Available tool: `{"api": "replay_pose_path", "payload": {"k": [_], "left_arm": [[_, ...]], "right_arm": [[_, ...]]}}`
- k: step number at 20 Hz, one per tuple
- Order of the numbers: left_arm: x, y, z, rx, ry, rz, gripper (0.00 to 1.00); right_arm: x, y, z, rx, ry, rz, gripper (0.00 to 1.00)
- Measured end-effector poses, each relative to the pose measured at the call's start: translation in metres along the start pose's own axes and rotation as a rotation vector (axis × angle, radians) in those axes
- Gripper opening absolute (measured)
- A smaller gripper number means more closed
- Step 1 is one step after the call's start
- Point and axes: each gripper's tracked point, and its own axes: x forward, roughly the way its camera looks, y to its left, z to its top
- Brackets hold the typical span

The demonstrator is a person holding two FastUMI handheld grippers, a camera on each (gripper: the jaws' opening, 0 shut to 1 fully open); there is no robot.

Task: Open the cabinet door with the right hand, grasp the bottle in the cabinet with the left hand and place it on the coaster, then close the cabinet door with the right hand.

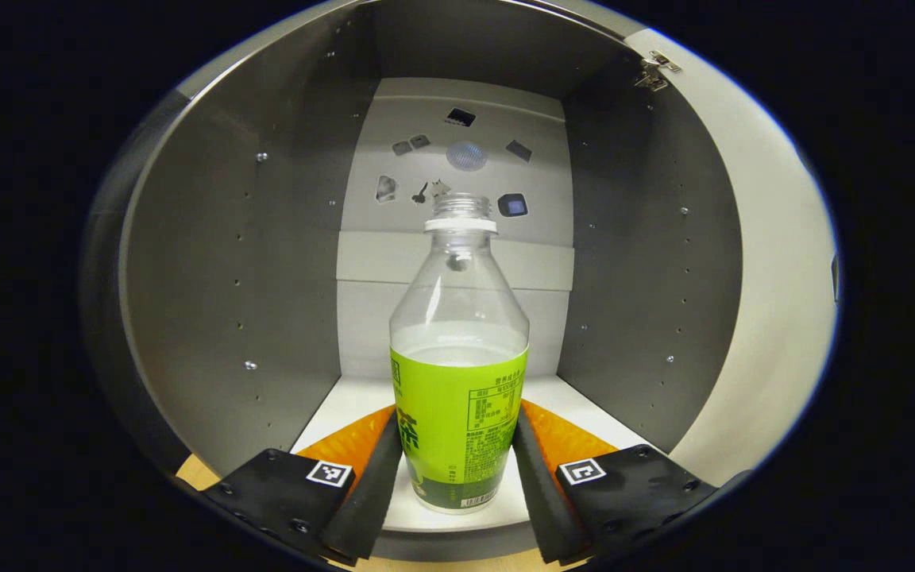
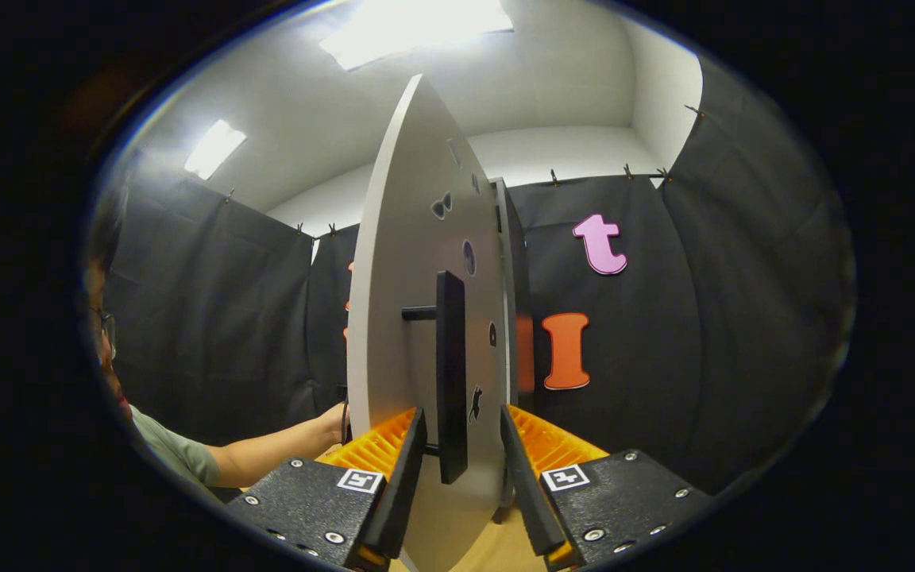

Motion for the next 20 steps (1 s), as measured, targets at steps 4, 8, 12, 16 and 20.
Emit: {"api": "replay_pose_path", "payload": {"k": [4, 8, 12, 16, 20], "left_arm": [[-0.034, 0.003, -0.001, 0.048, -0.023, -0.029, 0.80], [-0.071, 0.009, -0.004, 0.059, -0.044, -0.053, 0.80], [-0.103, 0.024, -0.013, 0.085, -0.071, -0.061, 0.80], [-0.132, 0.044, -0.029, 0.057, -0.079, -0.056, 0.80], [-0.161, 0.066, -0.050, 0.043, -0.086, -0.043, 0.80]], "right_arm": [[-0.004, -0.002, -0.002, -0.012, 0.019, -0.016, 0.72], [-0.009, -0.008, 0.003, -0.071, 0.006, -0.033, 0.68], [-0.009, -0.011, 0.007, -0.108, -0.022, -0.046, 0.75], [-0.010, -0.012, 0.008, -0.108, -0.034, -0.053, 0.74], [-0.013, -0.011, 0.007, -0.097, -0.042, -0.055, 0.74]]}}
